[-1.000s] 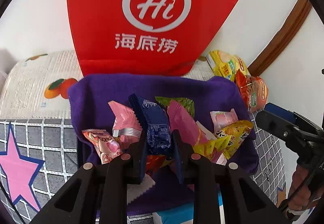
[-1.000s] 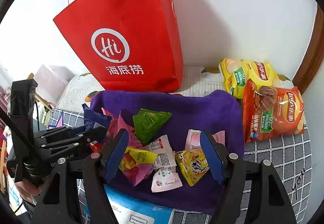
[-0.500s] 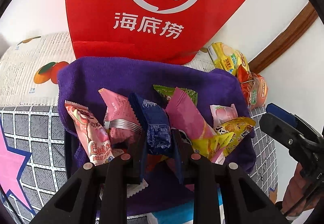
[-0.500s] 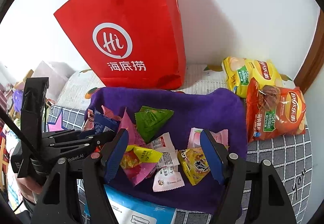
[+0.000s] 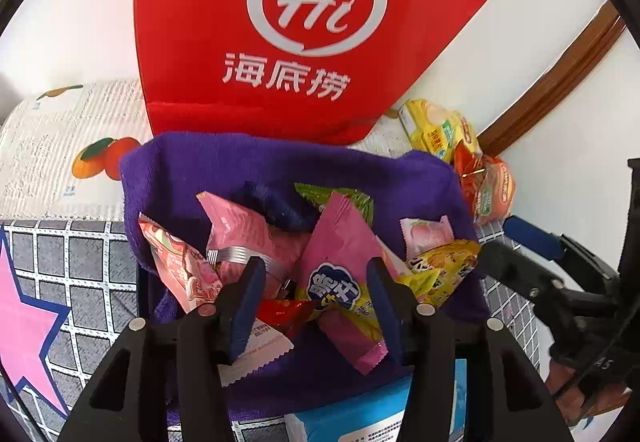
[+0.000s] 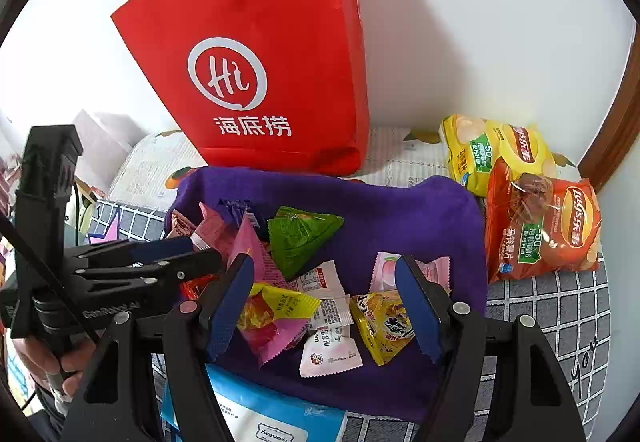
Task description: Organize snacks
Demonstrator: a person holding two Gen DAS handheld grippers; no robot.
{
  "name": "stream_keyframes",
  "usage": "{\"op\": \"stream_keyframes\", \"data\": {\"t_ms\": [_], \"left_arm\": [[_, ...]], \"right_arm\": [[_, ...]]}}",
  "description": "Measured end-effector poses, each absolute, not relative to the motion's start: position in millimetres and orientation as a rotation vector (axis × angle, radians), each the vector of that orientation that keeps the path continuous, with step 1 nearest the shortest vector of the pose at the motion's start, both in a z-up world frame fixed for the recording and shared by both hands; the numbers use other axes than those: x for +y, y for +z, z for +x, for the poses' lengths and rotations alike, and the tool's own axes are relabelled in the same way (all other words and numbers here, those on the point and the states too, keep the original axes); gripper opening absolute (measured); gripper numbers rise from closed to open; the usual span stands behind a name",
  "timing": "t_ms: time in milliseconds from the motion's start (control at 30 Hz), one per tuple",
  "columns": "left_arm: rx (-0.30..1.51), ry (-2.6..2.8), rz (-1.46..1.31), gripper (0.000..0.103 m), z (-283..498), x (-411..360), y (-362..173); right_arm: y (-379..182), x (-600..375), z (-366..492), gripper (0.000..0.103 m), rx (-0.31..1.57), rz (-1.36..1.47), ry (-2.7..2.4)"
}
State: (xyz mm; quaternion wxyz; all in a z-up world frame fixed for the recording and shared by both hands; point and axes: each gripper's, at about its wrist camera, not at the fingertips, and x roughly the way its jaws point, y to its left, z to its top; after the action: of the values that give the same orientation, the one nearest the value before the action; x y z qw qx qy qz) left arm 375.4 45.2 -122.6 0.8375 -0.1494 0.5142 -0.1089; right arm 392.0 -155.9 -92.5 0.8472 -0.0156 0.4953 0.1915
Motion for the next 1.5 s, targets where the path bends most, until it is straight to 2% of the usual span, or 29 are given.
{"op": "stream_keyframes", "data": {"t_ms": [333,567,1000,1067,1100,1167,1200,1333,1400,1500], "left_arm": [[1.057,-0.136,-0.199,0.054,363.9,41.9,-101.1],[0.996,-0.116,-0.146,0.056,346.9,37.0,-76.2],[0.915,-0.204,-0.066,0.057,296.7,-14.9,-36.4],[0.9,-0.236,-0.072,0.057,277.1,-17.0,-28.5],[0.883,-0.239,-0.071,0.059,265.4,-16.5,-24.0],[0.855,-0.234,-0.072,0.068,245.5,-15.3,-17.7],[0.839,-0.234,-0.07,0.072,234.2,-14.8,-15.0],[0.819,-0.203,-0.041,0.076,190.8,-9.8,-9.7],[0.811,-0.182,-0.032,0.083,172.0,-5.9,-8.8],[0.797,-0.145,-0.024,0.084,144.3,-1.1,-7.9]], "right_arm": [[-67.8,-150.4,378.5,0.072,0.942,-0.093,0.329],[-51.0,-172.2,358.3,0.072,0.956,0.048,0.285],[-30.5,-208.7,245.2,0.072,1.012,0.073,0.098],[-22.2,-212.6,223.9,0.083,0.979,0.066,0.066],[-18.5,-212.8,213.2,0.09,0.953,0.063,0.064],[-12.6,-211.1,191.6,0.094,0.918,0.053,0.069],[-11.2,-209.9,183.4,0.095,0.917,0.052,0.071],[-7.5,-201.4,145.8,0.095,0.913,0.042,0.077],[-2.9,-197.2,127.8,0.095,0.892,0.028,0.079],[3.4,-190.3,104.9,0.095,0.858,0.021,0.096]]}}
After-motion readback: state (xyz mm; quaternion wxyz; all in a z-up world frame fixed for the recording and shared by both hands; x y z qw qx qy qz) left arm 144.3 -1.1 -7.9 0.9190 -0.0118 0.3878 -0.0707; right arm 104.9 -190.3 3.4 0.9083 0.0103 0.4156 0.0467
